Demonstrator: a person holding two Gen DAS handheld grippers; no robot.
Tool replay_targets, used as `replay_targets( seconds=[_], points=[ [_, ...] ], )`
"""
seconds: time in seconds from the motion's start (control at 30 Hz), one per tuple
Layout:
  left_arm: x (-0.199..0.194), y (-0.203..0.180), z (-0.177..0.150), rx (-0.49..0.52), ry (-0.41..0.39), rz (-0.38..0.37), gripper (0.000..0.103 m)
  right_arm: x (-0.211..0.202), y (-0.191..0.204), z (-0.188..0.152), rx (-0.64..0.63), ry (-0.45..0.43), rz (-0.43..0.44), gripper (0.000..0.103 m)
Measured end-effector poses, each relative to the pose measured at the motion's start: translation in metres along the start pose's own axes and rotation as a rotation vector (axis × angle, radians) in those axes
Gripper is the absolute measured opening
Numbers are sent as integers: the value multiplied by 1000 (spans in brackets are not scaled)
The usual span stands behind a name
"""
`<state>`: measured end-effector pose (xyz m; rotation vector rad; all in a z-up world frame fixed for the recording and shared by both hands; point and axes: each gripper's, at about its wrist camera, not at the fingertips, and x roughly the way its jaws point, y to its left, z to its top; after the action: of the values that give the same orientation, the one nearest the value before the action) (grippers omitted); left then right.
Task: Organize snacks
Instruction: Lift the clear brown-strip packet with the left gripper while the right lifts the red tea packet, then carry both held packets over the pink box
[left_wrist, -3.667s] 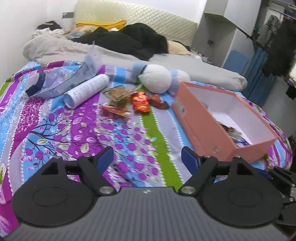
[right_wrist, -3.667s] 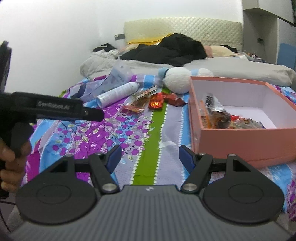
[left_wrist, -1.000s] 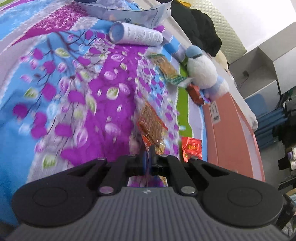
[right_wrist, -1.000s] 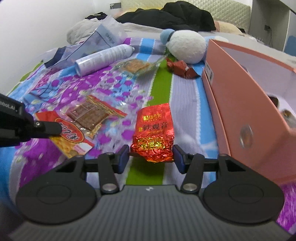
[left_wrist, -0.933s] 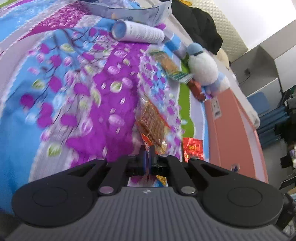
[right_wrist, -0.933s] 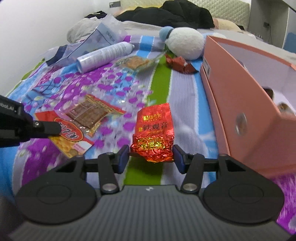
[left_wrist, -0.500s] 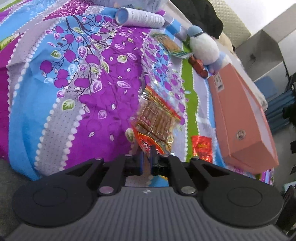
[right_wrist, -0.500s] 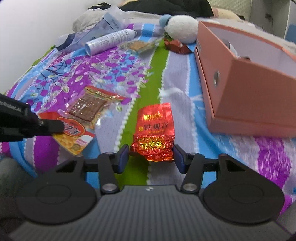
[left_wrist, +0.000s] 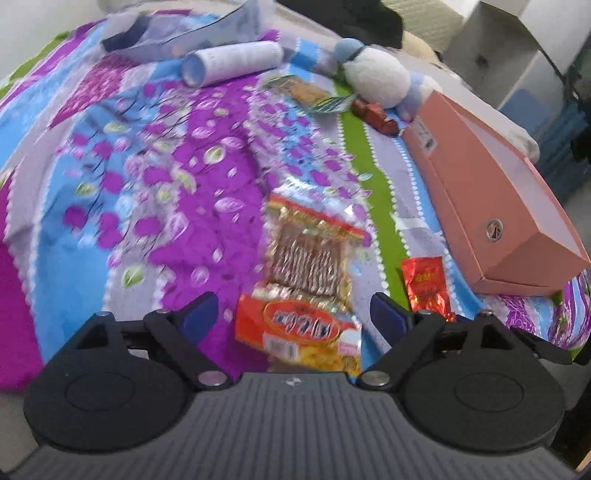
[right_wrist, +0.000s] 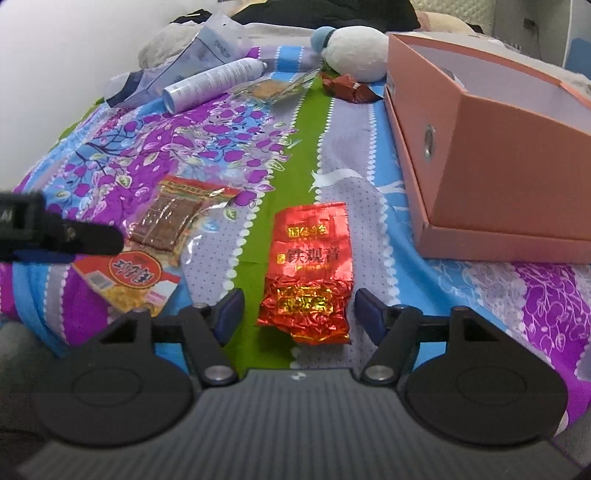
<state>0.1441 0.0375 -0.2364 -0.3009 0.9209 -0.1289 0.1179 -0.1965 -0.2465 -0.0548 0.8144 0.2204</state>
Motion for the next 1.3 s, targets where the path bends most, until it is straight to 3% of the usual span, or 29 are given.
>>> replay_targets(
  seconds=[0.4, 0.83, 1.03, 1.17, 1.3],
  points=[
    [47, -27, 20, 157, 20, 77, 92, 6, 3, 0, -51, -7, -13, 65],
    [69, -33, 20, 206, 42, 118, 89, 11, -1, 8, -79, 20, 16, 60],
    [71, -39, 19, 219, 38, 137, 79, 11, -7, 13, -75, 39, 36, 57],
    [68, -42, 18, 223, 27, 124, 66, 11, -9, 17, -62, 38, 34, 56],
    [63, -43, 16, 221, 12, 126, 62, 9, -12, 20, -42, 25, 21, 56]
  ],
)
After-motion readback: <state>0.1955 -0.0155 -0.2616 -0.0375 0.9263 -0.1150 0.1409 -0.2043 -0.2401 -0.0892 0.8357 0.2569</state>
